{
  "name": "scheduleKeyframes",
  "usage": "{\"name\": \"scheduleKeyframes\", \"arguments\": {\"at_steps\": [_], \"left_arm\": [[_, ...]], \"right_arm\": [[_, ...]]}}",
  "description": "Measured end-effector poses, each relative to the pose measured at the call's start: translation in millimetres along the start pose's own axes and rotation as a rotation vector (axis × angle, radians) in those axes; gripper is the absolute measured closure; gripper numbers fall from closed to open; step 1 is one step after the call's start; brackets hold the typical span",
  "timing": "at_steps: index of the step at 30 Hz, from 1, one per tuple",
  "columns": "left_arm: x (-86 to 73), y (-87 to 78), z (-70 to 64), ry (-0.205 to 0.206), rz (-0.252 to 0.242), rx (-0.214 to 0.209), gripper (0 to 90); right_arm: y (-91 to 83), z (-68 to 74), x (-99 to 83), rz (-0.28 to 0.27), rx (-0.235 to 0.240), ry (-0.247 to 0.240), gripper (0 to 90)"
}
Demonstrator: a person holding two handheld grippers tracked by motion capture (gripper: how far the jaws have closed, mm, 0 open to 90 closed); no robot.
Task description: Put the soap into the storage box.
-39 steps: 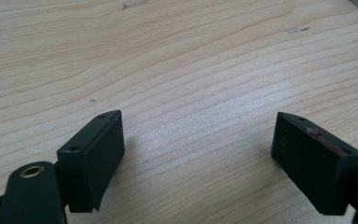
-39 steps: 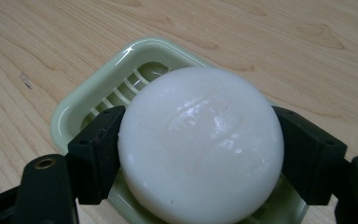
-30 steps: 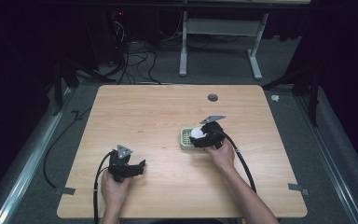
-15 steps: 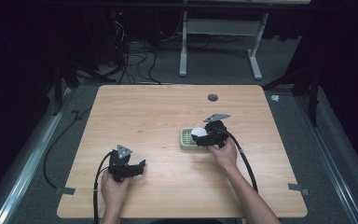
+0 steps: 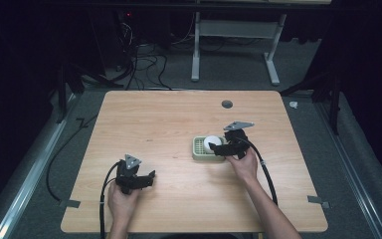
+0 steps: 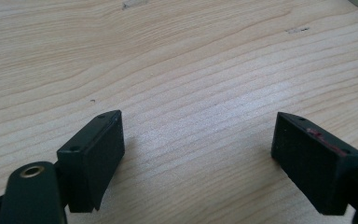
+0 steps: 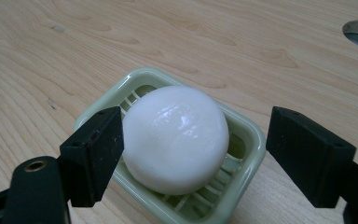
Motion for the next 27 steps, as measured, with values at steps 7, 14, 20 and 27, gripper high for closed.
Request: {"name": "scheduleKeyframes", "arguments": {"at_steps": [7, 14, 20, 27], "left_arm": [[0.0, 0.0, 0.0, 0.0, 0.0, 0.0, 17.6], [0.0, 0.0, 0.0, 0.0, 0.0, 0.0, 17.6], [0.0, 0.0, 0.0, 0.0, 0.0, 0.0, 17.6], [0.0, 0.0, 0.0, 0.0, 0.0, 0.0, 17.6]], "right_arm": [[-7.6, -4.8, -2.5, -0.008, -0.004, 0.007, 20.7], [-18.1, -8.0, 0.0, -0.032, -0.012, 0.015, 21.1], [-23.0, -7.9, 0.2, -0.035, -0.018, 0.008, 21.2], [-34.2, -9.7, 2.2, -0.057, -0.026, 0.004, 21.3]]}}
Point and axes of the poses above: each handheld gripper's, and its own axes: y roughly forward along the jaws, x roughly out of its top, z roughly to its left, the point moved 6 cm from there along y, roughly forward along the jaws, and after that the axes turned 2 degrees about -z, right-handed, at the moved point
